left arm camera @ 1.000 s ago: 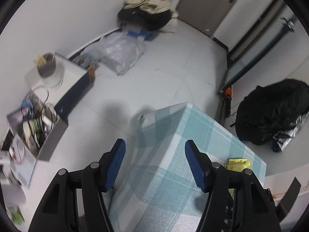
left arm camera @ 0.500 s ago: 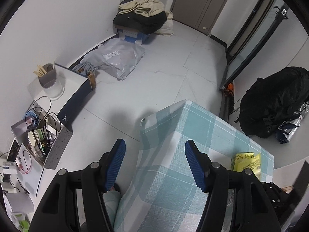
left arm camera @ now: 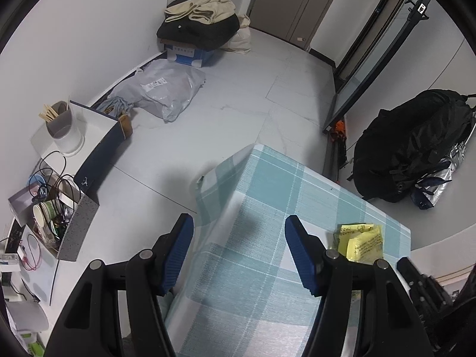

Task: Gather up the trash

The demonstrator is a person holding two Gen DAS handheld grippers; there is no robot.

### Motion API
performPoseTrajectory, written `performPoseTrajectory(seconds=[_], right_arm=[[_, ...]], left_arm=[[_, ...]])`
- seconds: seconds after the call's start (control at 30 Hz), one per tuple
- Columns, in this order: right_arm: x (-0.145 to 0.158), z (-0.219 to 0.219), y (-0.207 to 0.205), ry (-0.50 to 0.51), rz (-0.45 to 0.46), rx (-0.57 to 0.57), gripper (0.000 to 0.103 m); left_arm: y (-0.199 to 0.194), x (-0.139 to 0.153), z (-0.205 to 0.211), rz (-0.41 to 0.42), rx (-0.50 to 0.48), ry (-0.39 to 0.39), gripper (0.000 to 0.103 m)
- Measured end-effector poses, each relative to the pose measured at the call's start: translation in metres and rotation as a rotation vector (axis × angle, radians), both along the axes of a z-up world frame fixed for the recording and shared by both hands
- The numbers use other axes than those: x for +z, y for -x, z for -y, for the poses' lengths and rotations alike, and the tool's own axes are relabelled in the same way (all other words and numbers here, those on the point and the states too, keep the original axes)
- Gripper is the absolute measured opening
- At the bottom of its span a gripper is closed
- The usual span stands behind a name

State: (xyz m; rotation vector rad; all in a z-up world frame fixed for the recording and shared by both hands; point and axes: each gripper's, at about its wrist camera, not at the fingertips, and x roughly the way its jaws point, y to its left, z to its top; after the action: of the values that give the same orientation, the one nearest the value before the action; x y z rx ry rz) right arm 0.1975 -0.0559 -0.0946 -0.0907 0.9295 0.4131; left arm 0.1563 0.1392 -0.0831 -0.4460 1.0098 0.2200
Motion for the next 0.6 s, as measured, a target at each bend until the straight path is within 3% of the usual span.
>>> performPoseTrajectory(seconds=[0.03, 0.07, 0.1, 0.27, 0.43, 0.53, 0.6], right_arm=[[-0.002, -0.007, 0.000, 0.022, 0.013, 0.004, 0.052], [-0.003, -0.012, 0.003, 0.033, 0.030, 0.006, 0.072], [-0.004, -0.019, 0.006, 0.048, 0.064, 0.019, 0.075], [-0.027, -0.063, 0.005, 0.222, 0.087, 0.093, 0.075], [-0.067, -0.096, -0.001, 0.499, 0.093, 0.116, 0.074], [-0.071, -0.102, -0.001, 0.532, 0.117, 0.123, 0.072], [-0.071, -0.104, -0.004, 0.539, 0.093, 0.129, 0.054]], left_arm=[[0.000, 0.000, 0.000, 0.001, 0.004, -0.003, 0.060], [-0.001, 0.001, -0.002, 0.002, 0.008, -0.004, 0.060], [0.000, 0.001, 0.000, 0.003, 0.012, -0.004, 0.060], [0.000, -0.005, -0.009, -0.016, 0.034, 0.013, 0.060], [0.000, -0.008, -0.016, -0.028, 0.041, 0.047, 0.060], [-0.001, -0.008, -0.016, -0.030, 0.030, 0.036, 0.060], [-0.001, -0.007, -0.016, -0.031, 0.027, 0.029, 0.060]])
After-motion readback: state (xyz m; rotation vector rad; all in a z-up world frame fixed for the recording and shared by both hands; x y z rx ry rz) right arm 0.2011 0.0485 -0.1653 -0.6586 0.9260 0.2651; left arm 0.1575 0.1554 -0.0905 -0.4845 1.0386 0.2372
